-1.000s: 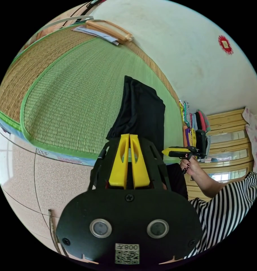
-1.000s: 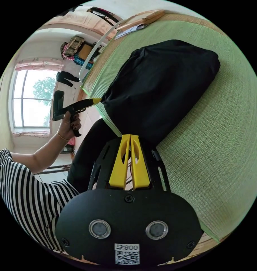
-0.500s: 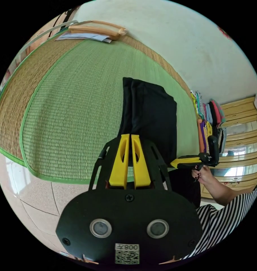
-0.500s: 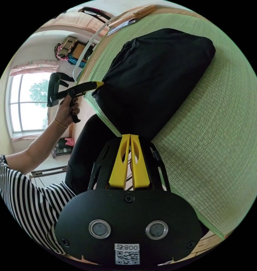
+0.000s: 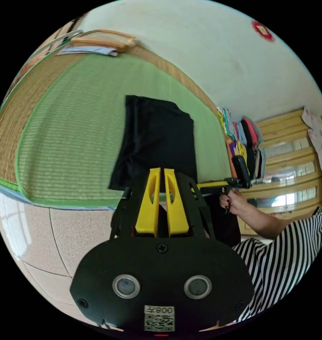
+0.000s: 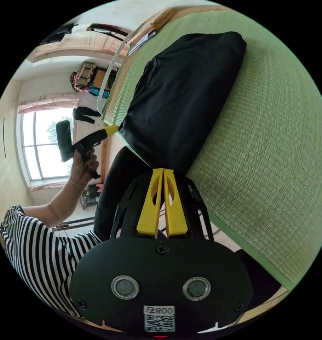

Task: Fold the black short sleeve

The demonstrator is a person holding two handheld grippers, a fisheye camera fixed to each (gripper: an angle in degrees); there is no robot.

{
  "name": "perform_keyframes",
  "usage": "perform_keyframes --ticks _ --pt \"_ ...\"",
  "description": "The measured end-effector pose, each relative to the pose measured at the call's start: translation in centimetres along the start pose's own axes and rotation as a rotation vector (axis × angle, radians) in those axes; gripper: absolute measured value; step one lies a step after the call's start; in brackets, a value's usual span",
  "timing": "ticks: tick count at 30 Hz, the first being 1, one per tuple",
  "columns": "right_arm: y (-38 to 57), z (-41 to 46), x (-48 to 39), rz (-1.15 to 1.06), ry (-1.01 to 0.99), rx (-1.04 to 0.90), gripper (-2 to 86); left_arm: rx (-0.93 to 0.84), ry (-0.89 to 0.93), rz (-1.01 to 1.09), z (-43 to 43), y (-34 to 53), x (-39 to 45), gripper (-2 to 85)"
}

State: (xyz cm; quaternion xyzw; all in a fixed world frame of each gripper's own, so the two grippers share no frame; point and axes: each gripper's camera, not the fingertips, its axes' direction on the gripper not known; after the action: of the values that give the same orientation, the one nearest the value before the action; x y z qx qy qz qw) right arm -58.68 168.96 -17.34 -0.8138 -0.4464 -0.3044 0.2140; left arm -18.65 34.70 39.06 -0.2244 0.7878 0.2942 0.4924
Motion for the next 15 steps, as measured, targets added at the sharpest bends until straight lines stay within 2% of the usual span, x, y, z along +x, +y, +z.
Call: perform_keyframes --ticks 7,15 --pt "3.2 -0.8 2.6 0.073 -0.076 0.094 0.1 -0.219 0.001 0.245 6.4 0.5 7.9 5.7" --pt "6.3 -0.4 6.2 0.159 -0.162 0.141 0.3 -0.384 -0.240 0.543 12.2 0.8 14.7 7.9"
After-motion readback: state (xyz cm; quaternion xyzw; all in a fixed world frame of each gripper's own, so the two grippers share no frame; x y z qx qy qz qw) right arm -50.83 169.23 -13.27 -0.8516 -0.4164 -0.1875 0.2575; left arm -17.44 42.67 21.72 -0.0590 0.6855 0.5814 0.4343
